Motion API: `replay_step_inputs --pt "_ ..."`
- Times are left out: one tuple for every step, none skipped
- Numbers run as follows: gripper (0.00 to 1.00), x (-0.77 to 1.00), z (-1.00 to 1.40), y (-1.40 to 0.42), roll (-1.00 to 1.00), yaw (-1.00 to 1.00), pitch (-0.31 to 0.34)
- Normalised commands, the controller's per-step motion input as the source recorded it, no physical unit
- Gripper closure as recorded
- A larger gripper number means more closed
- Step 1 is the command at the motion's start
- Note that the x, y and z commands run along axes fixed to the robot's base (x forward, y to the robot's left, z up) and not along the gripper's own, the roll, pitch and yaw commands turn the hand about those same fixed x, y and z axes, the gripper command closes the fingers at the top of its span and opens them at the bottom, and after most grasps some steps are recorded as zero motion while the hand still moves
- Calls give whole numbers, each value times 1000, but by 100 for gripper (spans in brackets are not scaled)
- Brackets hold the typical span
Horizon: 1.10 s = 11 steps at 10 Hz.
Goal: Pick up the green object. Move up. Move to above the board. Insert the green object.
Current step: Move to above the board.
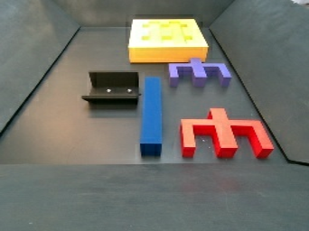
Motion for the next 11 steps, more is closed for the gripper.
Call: replay_step_inputs --pt "100 140 44 -178 26 1000 138" --pt "100 45 25 -15 22 1000 136" --pt "100 11 23 -3 17 1000 130" --pt "100 17 22 -25 19 1000 135" --pt "100 33 27 -19 20 1000 151" --pt "100 40 29 -20 23 1000 170" --pt "100 48 31 -20 28 1000 194" --pt "100 58 31 -21 38 1000 240" --pt "100 68 30 -23 44 842 246" --pt "100 76 25 -23 45 577 220" --pt "100 77 30 -24 45 367 197"
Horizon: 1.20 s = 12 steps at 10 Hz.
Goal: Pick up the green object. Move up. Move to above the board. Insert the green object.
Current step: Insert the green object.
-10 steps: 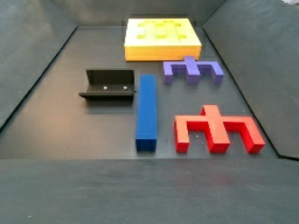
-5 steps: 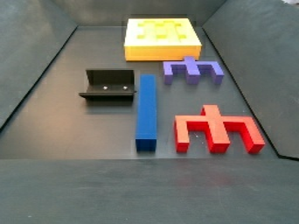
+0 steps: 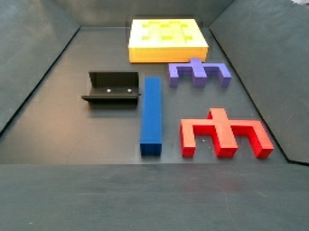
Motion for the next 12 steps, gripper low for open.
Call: replay_step_inputs --pt "100 243 -363 -154 0 326 0" --pt "100 340 -631 -254 141 486 -41" --pt "100 0 -974 -194 0 194 -119" --pt "100 0 -966 -94 -11 209 -117" --pt "100 -23 -966 -54 -50 186 -59" --pt "100 -186 -926 -63 -94 71 -34" --pt "100 -251 -669 0 -219 74 -63" --pt "100 -231 -446 -43 -316 94 -103" --pt "100 -183 -500 0 -290 154 -100" --pt "100 -174 -460 -3 -307 154 -106" --pt "100 -229 -451 -46 -306 60 -126" --pt "100 -271 -534 0 -196 -29 -259"
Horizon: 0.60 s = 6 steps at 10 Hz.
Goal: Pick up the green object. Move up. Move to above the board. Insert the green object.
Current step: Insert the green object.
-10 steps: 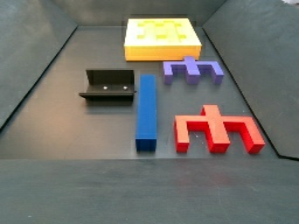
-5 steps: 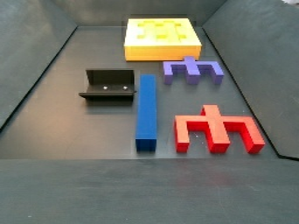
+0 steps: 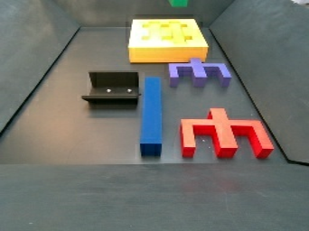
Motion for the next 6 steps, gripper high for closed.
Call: replay_step_inputs --pt "100 -309 -600 -11 -139 -129 -283" --pt "100 -274 -706 -106 -24 -211 -290" --pt "100 -229 -731 -134 0 -211 -276" --pt "100 -66 -866 -149 14 -214 -199" --pt "100 26 -683 -180 89 -77 -76" --pt "100 223 -614 -120 114 23 0"
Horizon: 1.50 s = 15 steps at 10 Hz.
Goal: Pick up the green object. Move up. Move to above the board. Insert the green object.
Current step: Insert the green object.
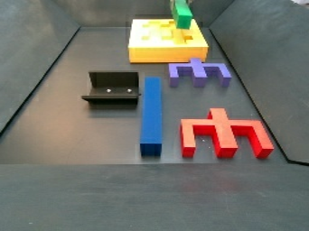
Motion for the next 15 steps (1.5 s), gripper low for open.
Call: replay_step_inputs --pt "100 117 -449 -149 140 0 43" --pt "100 9 -349 -74 134 0 36" --pt "100 43 -257 0 124 0 44" --pt "100 0 -129 0 161 11 50" --pt "100 0 -69 -20 211 126 46" --pt "100 26 -154 -83 186 140 23" --pt "100 60 -234 -149 239 60 21" --pt "100 17 -234 -103 256 26 26" --pt "100 49 -189 -120 289 26 51" --pt "100 106 -186 -117 286 14 79" --pt "100 100 -194 -91 263 11 73" --pt "100 74 -189 -63 253 17 60" --pt "100 54 -174 0 244 14 57" --pt "100 94 -149 11 201 3 66" --pt "100 0 -174 94 130 0 40"
